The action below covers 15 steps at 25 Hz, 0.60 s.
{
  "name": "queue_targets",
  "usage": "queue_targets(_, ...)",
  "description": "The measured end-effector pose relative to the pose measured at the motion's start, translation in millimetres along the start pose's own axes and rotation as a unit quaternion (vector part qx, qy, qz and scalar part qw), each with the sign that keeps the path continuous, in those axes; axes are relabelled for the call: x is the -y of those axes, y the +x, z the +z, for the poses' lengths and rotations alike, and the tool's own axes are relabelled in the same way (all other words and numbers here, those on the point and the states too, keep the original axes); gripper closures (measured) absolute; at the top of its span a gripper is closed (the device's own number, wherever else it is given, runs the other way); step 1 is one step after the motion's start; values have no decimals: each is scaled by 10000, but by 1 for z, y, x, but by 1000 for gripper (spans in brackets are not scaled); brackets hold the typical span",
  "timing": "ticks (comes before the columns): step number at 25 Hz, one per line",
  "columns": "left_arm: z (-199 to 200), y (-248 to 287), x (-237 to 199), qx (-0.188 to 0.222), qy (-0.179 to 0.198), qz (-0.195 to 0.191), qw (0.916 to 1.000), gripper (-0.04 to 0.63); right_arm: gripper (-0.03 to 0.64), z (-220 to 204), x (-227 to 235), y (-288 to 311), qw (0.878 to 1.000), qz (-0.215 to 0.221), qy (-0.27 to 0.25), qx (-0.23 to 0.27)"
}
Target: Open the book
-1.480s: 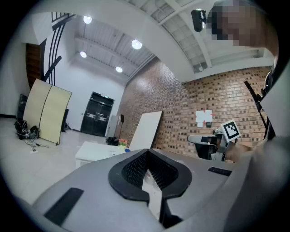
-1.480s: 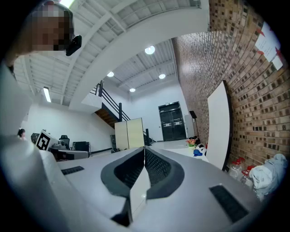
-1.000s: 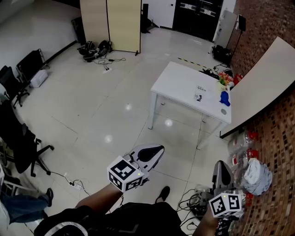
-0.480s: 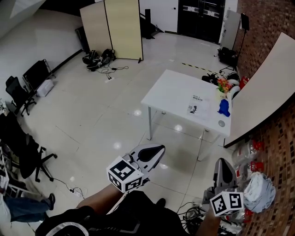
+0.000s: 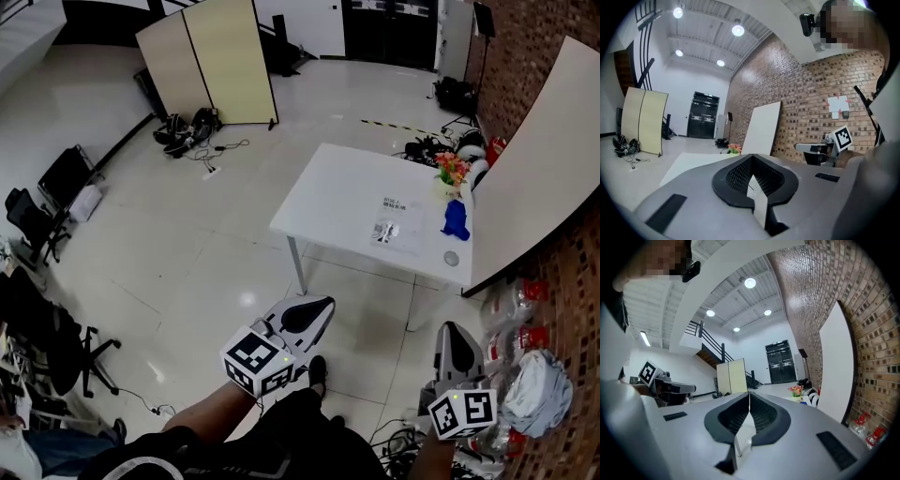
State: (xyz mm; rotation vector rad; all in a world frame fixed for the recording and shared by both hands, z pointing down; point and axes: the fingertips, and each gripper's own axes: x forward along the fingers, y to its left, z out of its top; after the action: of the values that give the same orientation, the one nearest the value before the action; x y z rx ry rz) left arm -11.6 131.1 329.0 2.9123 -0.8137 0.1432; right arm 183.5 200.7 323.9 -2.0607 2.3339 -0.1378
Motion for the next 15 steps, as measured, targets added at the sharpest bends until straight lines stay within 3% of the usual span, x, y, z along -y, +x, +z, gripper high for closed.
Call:
queue_targets(5,5,58,-65,225,-288,-172,9992,600,615,11,15,72,9990,-45,-404,-173)
queue_targets(9,29,96,-124,439,-288,-286,9982,600,615,24,27,135,9986,-148,-419,-279)
queue_targets(12,32,118,-164,385,-365,-396,9978,600,615,28,35,175,9964,-397,-668,-343)
queue_targets(15,30,139,-197,317,-502,-436,9973,600,615,26,40,213,9969,-420,-551,-380)
